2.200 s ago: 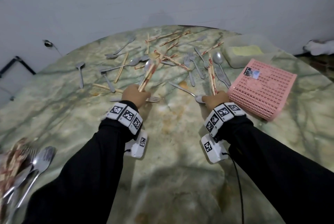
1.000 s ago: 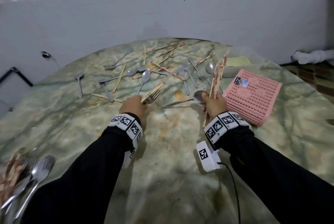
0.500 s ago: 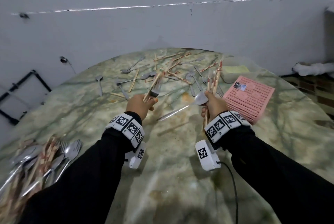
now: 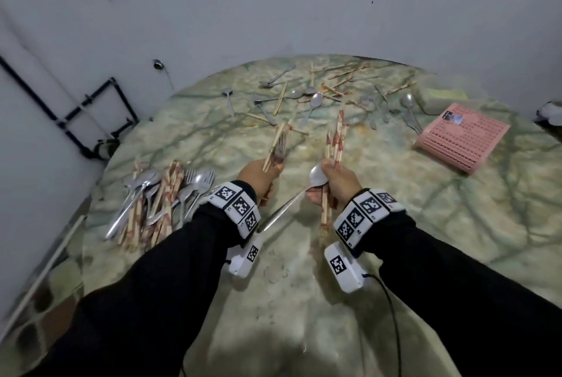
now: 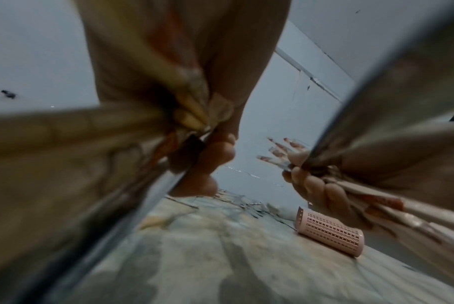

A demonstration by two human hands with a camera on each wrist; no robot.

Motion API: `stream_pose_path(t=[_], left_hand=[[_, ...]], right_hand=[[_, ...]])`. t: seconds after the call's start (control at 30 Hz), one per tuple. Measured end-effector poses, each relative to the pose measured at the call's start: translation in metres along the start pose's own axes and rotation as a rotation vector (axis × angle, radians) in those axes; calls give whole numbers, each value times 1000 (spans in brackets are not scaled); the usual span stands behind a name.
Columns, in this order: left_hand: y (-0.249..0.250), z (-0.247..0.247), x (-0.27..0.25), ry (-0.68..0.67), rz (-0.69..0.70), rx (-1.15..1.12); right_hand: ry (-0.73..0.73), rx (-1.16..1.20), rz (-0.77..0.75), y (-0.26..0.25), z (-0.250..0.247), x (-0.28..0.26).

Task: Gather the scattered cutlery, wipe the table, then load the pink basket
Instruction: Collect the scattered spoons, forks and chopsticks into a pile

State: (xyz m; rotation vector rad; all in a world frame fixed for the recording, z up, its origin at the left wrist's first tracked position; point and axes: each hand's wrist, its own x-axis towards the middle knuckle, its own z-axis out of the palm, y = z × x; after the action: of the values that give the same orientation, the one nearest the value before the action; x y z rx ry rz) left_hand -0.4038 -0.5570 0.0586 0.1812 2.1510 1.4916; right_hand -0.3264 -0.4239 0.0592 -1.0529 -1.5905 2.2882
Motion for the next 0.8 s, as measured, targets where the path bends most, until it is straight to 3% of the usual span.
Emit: stream_pose_path(t=[0.3,0.5,0.8], left_hand=[[-49,-70,-32,36,-43,192],[-74,-104,-36,117,-73,246],[-99,-125,-24,135,-44,289]], right_hand=[[-91,-332,31,47,74,-8],[-158,-424,80,73,116,-9],[-121,-463,73,84,150,1]])
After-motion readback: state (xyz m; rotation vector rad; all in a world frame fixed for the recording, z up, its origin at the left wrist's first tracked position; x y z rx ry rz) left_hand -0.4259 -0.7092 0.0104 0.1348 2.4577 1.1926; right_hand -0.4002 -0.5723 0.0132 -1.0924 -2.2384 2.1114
